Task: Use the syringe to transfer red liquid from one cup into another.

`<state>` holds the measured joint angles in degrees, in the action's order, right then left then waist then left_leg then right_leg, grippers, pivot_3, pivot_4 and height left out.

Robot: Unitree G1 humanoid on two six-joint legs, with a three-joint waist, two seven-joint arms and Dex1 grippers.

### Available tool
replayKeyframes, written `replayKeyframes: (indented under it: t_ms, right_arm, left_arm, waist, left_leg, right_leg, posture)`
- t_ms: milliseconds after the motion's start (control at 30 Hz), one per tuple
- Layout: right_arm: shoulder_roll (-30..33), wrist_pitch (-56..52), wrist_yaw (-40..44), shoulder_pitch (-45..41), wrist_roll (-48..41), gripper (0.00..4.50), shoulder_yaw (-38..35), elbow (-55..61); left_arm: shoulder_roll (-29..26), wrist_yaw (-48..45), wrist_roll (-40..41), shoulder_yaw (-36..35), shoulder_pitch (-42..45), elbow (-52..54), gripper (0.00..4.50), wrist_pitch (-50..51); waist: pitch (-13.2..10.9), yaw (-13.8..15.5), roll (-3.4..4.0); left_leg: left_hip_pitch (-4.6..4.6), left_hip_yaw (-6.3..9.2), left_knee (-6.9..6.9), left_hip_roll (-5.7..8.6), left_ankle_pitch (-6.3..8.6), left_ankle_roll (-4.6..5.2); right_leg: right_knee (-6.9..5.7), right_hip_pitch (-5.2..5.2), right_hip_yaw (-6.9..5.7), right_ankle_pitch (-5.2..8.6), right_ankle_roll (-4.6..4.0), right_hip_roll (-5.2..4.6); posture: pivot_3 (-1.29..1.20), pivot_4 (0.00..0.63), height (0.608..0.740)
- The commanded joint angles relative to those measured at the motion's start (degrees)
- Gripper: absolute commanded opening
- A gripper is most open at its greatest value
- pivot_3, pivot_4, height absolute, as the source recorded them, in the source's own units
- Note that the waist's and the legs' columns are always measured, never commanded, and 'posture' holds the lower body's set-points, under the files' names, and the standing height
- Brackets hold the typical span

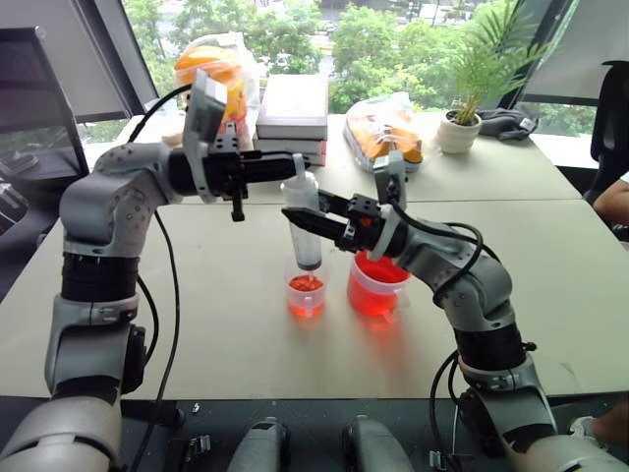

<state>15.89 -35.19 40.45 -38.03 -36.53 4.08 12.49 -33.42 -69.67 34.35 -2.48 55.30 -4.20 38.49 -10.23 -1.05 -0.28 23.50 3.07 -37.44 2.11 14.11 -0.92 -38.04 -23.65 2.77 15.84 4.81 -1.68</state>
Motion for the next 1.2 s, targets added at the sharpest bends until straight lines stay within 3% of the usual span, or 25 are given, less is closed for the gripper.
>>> replayKeyframes:
  t_ms: [33, 67, 300, 333, 500, 600, 700, 800, 1000, 1067, 1200]
  right_arm:
    - [-1.73, 3.73, -2.54, -3.27, -2.83, 1.42, -5.44, 5.02]
    - [-1.87, 3.56, -2.51, -3.11, -2.88, 1.42, -5.26, 4.81]
    - [-3.25, 1.64, -3.8, -2.15, -4.44, 1.42, -4.89, 5.14]
    - [-3.27, 1.51, -4.03, -2.1, -4.55, 1.42, -4.94, 5.23]
    - [-3.02, -0.77, -6.99, -4.11, -7.48, 1.42, -8.04, 5.37]
    - [-2.71, -5.35, -14.99, -9.14, -14.32, 1.42, -14.86, 3.61]
    - [5.88, -15.64, -24.51, -17.81, -16.95, 1.42, -22.1, -2.6]
    - [15.11, -27.08, -30.4, -24.14, -16.84, 1.42, -24.81, -10.8]
    - [28.85, -45.24, -33.26, -24.52, -9.58, 1.42, -20.1, -19.7]
    - [31.88, -49.14, -30.85, -22.08, -8.82, 1.42, -18.05, -20.14]
    - [37.72, -57.1, -25.42, -20.31, -7.55, 1.42, -9.33, -22.89]
  left_arm:
    - [0.92, -0.84, 0.93, 3.1, 1.55, -1.92, 0.7, 4.57]
    - [0.71, -1.04, 1.16, 2.58, 2.19, -2.42, 0.88, 4.85]
    - [-1.76, 0.27, 1.76, -1.8, 4.88, -5.79, 4.19, 4.91]
    - [-2.41, 0.35, 1.7, -2.33, 4.8, -5.98, 4.42, 4.66]
    - [-5.65, 0.53, -0.1, -3.6, 1.58, -6.38, 4.42, 1.51]
    - [-6.17, 1.31, -0.31, -3.72, -1.72, -4.51, 4.42, 1.01]
    - [-5.96, 2.22, -0.62, -3.22, -6.61, -1.15, 4.42, 0.26]
    - [-5.01, 3.77, 0.8, -3.69, -9.64, 1.73, 4.42, 1.55]
    - [-3.54, 5.5, 1.24, -3.19, -13.95, 5.63, 4.42, 1.49]
    - [-3.02, 5.94, 1.4, -3.23, -15.01, 6.35, 4.42, 1.34]
    - [-2.29, 6.61, 1.58, -3.05, -17.37, 8.14, 4.42, 0.9]
  waist:
    - [0.0, 0.08, 0.0]
    - [0.0, 0.05, 0.0]
    - [0.0, -0.19, 0.0]
    - [0.0, -0.13, 0.0]
    - [0.0, -0.12, 0.01]
    - [-0.01, -0.05, 0.02]
    - [-0.02, 0.18, 0.04]
    - [0.0, 0.71, 0.0]
    - [0.02, 0.13, -0.02]
    - [0.04, 0.04, 0.01]
    - [0.02, 0.22, 0.02]
  left_leg:
    - [0.0, 0.0, 0.0, 0.0, 0.0, 0.0]
    - [0.0, 0.0, -0.01, 0.0, 0.0, 0.0]
    - [0.0, 0.0, 0.09, -0.01, -0.01, -0.01]
    - [0.0, 0.0, 0.1, -0.01, -0.01, -0.01]
    - [0.0, -0.01, 0.1, 0.0, -0.01, -0.02]
    - [0.0, -0.01, 0.14, -0.01, -0.02, -0.04]
    - [0.01, -0.02, 0.15, 0.0, -0.03, -0.05]
    - [0.08, 0.02, 0.18, 0.03, -0.03, -0.05]
    - [0.44, -0.09, 0.42, 0.04, 0.0, 0.0]
    - [0.92, -0.15, 0.35, 0.03, -0.01, 0.0]
    - [1.04, -0.35, 0.26, 0.01, -0.02, 0.02]
  right_leg:
    - [0.0, 0.0, 0.0, 0.0, 0.0, 0.0]
    - [0.0, 0.01, -0.01, 0.0, 0.0, 0.0]
    - [-0.02, -0.08, 0.0, 0.0, 0.0, 0.03]
    - [-0.02, -0.08, 0.0, 0.0, 0.0, 0.02]
    - [0.0, -0.08, 0.01, 0.0, 0.0, -0.01]
    - [-0.01, -0.1, 0.03, 0.0, -0.01, -0.04]
    - [-0.01, -0.12, 0.03, -0.01, -0.01, -0.11]
    - [0.12, -0.11, -0.06, 0.0, -0.04, -0.23]
    - [0.48, -0.36, -0.03, 0.02, -0.07, -0.3]
    - [0.37, -0.89, 0.01, 0.01, -0.06, -0.28]
    - [0.11, -1.11, 0.09, 0.01, -0.06, -0.22]
  posture:
    - [0.0, 0.15, 0.74]
    - [0.0, 0.15, 0.74]
    - [0.0, 0.15, 0.74]
    - [0.0, 0.15, 0.74]
    - [0.0, 0.15, 0.74]
    - [0.0, 0.15, 0.74]
    - [0.0, 0.15, 0.74]
    - [0.0, 0.15, 0.74]
    - [0.0, 0.15, 0.74]
    - [0.0, 0.15, 0.74]
    - [0.0, 0.15, 0.74]
